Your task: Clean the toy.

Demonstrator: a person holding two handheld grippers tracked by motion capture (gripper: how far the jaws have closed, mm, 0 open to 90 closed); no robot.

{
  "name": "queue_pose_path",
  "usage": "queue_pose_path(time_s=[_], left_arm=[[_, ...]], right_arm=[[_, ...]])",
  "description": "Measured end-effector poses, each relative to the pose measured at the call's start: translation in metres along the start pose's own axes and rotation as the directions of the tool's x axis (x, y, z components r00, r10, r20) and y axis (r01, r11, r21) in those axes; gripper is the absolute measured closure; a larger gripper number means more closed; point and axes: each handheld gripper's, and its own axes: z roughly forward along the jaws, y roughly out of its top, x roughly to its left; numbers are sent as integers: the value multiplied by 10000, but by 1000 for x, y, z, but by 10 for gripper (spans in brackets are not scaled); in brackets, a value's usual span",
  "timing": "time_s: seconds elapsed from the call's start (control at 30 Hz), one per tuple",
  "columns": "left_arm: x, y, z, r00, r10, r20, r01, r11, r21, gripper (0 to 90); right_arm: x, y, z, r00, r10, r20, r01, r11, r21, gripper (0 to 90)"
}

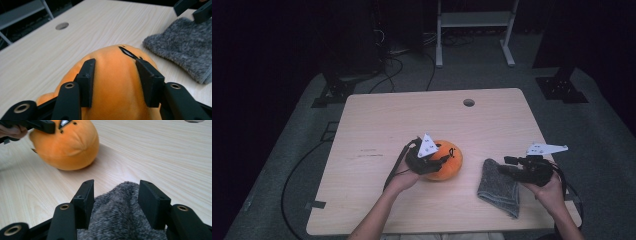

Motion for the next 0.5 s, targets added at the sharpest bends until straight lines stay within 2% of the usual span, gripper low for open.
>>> queue_pose_path(time_s=[0.13,0.23,0.27,0.5], left_arm=[[2,-1,-5,9993,-335,134,335,9994,-48,369],[4,0,-10,9976,-676,164,680,9972,-307,292],[4,0,-12,9979,-620,172,624,9978,-237,265],[5,-2,-20,9965,-792,264,800,9963,-304,196]], right_arm=[[2,0,2,9999,-28,-110,28,10000,30,448],[3,0,4,9999,-15,-136,16,10000,61,440],[3,-1,5,9999,31,-145,-30,10000,76,438],[3,-2,5,9999,113,-128,-112,9999,90,432]])
